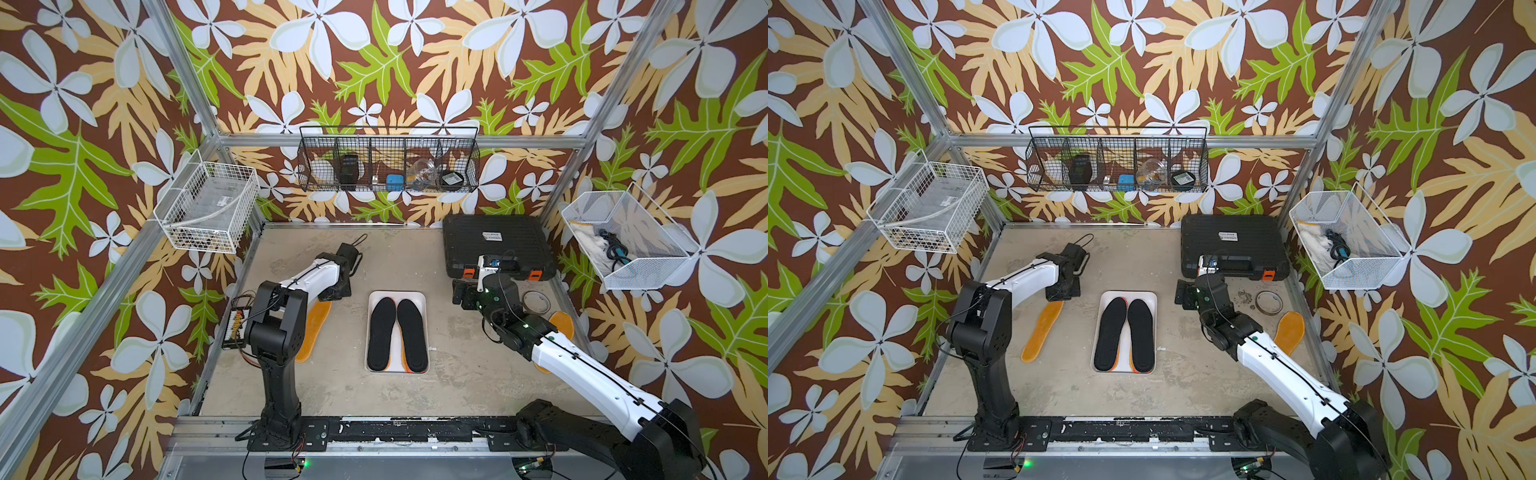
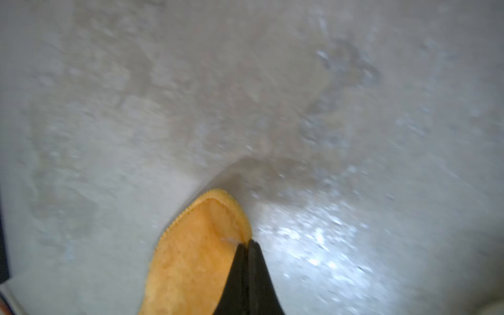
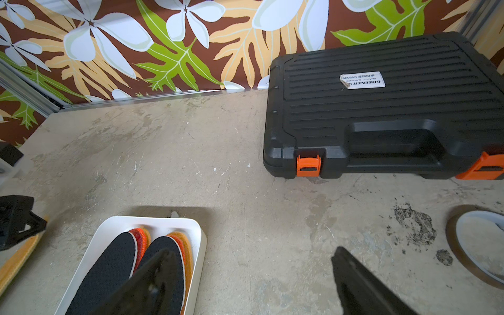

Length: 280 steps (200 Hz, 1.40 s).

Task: Put the insoles into the storage box
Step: Move the insole to the center of the board, then pick up the insole from the center of the board.

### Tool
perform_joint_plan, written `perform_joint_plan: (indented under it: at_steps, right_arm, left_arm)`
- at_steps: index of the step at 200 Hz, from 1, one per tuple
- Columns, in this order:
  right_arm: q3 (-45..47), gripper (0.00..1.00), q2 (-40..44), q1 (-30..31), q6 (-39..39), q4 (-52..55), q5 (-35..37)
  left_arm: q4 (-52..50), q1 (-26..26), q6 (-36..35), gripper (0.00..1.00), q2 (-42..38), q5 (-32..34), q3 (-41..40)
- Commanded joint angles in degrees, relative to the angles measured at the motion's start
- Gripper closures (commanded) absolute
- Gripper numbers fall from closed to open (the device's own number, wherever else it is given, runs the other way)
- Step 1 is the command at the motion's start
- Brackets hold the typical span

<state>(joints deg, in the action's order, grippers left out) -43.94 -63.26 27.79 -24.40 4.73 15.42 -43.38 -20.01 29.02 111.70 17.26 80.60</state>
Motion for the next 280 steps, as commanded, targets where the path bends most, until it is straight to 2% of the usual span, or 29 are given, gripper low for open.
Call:
perform_joint_plan:
  at_steps: [1, 26, 46, 70, 100, 126, 147, 170, 202, 218, 233, 280]
  right_arm:
    - [0.1, 0.08, -0.2, 0.0, 0.3, -1.0, 0.1]
    - [-0.5, 0.07, -0.8, 0.0, 0.5, -0.2, 0.8]
    - [-0.4, 0.07, -0.4, 0.0, 0.6, 0.0, 0.8]
    - [-0.3, 0.08, 0.1, 0.0, 0.9, 0.3, 0.2]
    - [-0.2, 0.08, -0.1, 0.0, 1.3, 0.4, 0.0]
    - [-0.3, 0.08, -0.7, 0.0, 1.4, 0.2, 0.1]
    - [-0.3, 0.08, -1.3, 0.0, 1.5, 0.4, 0.3]
    - [-0.3, 0.07, -1.7, 0.0, 1.6, 0.4, 0.5]
    - [-0.2, 0.08, -2.4, 0.0, 1.6, 0.2, 0.8]
    - [-0.3, 0.07, -3.1, 0.0, 1.6, 0.3, 0.9]
    - [-0.4, 0.08, -3.7, 0.0, 1.6, 0.4, 0.8]
    - [-0.4, 0.07, -3.5, 0.0, 1.8, 0.4, 2.0]
  left_arm:
    - [2.0, -3.3, 7.1, 1.00, 0.2, -7.8, 1.9]
    - [3.0, -5.9, 9.1, 1.00, 4.3, -11.7, 6.8]
    - [2.0, -6.4, 9.0, 0.99, 8.4, -11.4, 11.8]
    - [0.0, -6.4, 8.1, 0.79, 10.6, -7.9, 15.7]
    - [-1.8, -5.9, 6.4, 0.38, 8.7, -2.5, 17.5]
    - [-3.9, -5.8, 2.8, 0.37, 5.3, 2.3, 16.4]
    - [-4.7, -5.7, -0.6, 0.17, 0.8, 5.2, 10.1]
    - [-2.4, -3.6, -2.1, 0.16, -6.0, 2.5, -1.2]
    - [6.9, 0.0, -5.4, 0.15, -16.5, -11.0, -15.9]
    - [7.6, 0.0, -8.6, 0.12, -17.8, -16.2, -17.9]
    - [8.0, -0.1, -11.0, 0.08, -18.2, -18.3, -19.2]
    - [7.5, -0.1, -14.5, 0.04, -16.7, -17.9, -21.1]
